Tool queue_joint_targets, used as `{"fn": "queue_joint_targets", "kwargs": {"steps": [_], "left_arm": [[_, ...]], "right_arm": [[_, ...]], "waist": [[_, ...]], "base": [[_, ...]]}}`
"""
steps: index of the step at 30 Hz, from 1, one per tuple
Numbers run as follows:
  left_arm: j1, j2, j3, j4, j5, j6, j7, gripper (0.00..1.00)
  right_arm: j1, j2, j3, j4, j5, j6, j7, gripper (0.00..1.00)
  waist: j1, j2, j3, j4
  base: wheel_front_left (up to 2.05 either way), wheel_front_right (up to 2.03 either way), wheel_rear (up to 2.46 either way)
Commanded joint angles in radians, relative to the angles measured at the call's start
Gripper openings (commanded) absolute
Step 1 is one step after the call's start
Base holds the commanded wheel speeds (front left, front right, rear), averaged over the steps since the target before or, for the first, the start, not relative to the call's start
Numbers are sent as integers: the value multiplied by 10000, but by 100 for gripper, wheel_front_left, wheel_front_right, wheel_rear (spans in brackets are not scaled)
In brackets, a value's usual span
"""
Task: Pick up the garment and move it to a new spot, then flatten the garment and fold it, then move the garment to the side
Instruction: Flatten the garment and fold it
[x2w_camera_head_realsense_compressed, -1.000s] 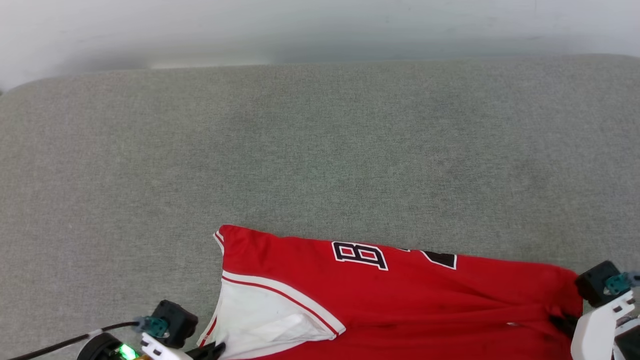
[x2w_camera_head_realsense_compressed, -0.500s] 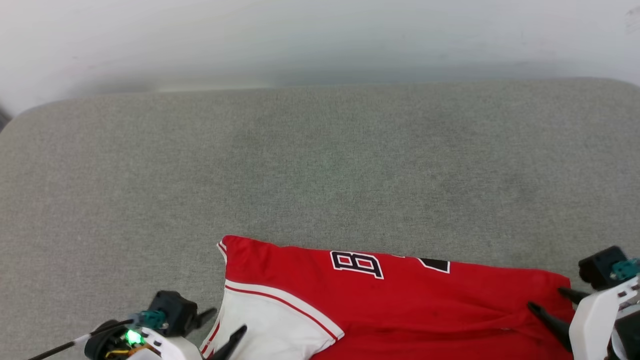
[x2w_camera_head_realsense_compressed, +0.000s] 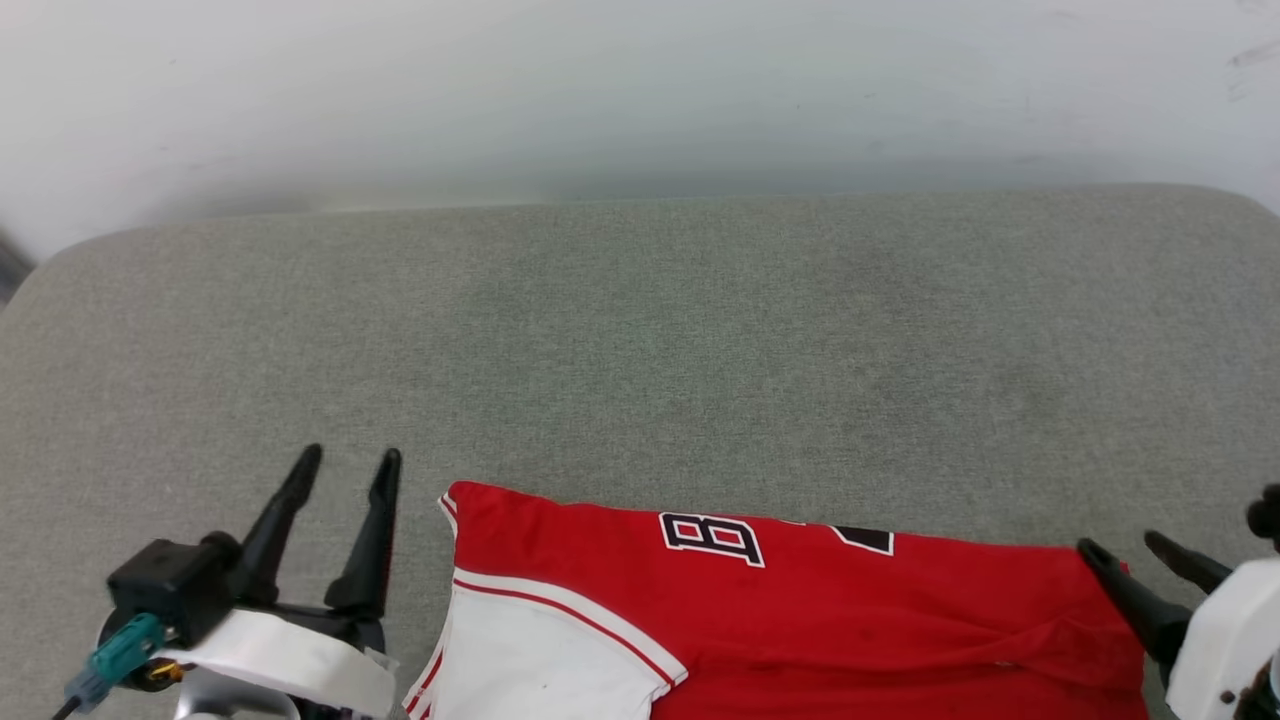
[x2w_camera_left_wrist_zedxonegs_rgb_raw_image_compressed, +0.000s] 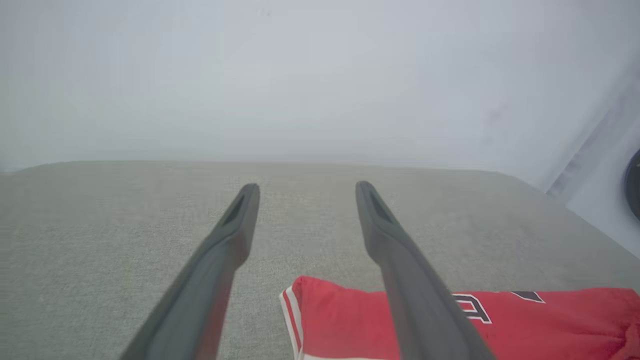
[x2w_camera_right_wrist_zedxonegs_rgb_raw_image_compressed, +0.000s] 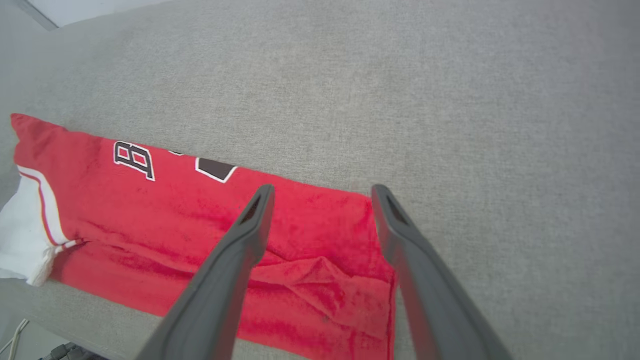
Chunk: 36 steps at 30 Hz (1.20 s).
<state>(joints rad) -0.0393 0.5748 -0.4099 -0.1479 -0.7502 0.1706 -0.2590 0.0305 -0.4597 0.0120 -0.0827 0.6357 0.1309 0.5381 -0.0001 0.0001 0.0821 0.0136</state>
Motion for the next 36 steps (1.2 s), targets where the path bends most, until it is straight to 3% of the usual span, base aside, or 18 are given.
{"fn": "queue_joint_targets", "kwargs": {"steps": [1,4,9,17,26,34,35,36], "left_arm": [[157,-216,293,-90,175,23,-61,100],[592,-1079,1388,-434,980,-244,-74,100],[1282,-2287,2743,-729,2331,-1220,-80,100],[1510,-3681,4048,-461,3492,-2611,-81,100],[1119,-4181,4294,-196,4043,-2995,-83,100],[928,-4134,3895,-21,4129,-3009,-83,100],[929,-4114,3861,-2,4126,-3009,-83,100],[942,-4103,3839,24,4123,-3008,-83,100]], "right_arm": [[210,182,-203,27,-128,-4,28,100],[557,965,-1048,178,-477,-4,228,100],[942,2065,-2160,362,-1127,-4,661,100],[669,3158,-3134,1086,-1859,-4,833,100],[409,3523,-3179,2341,-1901,-4,912,100],[573,3976,-1965,3045,-1475,60,932,100],[595,4007,-1848,3088,-1442,64,894,39],[599,4025,-1753,3122,-1425,67,859,0]], "waist": [[1,-1,19,27],[1,-1,72,94],[1,-1,225,200],[1,-1,492,427],[1,-1,929,702],[1,-1,1104,847],[1,-1,1083,844],[1,-1,1048,834]], "base": [[0,0,0],[0,0,0],[0,0,0],[0,0,0],[0,0,0],[0,0,0],[0,0,0],[0,0,0]]}}
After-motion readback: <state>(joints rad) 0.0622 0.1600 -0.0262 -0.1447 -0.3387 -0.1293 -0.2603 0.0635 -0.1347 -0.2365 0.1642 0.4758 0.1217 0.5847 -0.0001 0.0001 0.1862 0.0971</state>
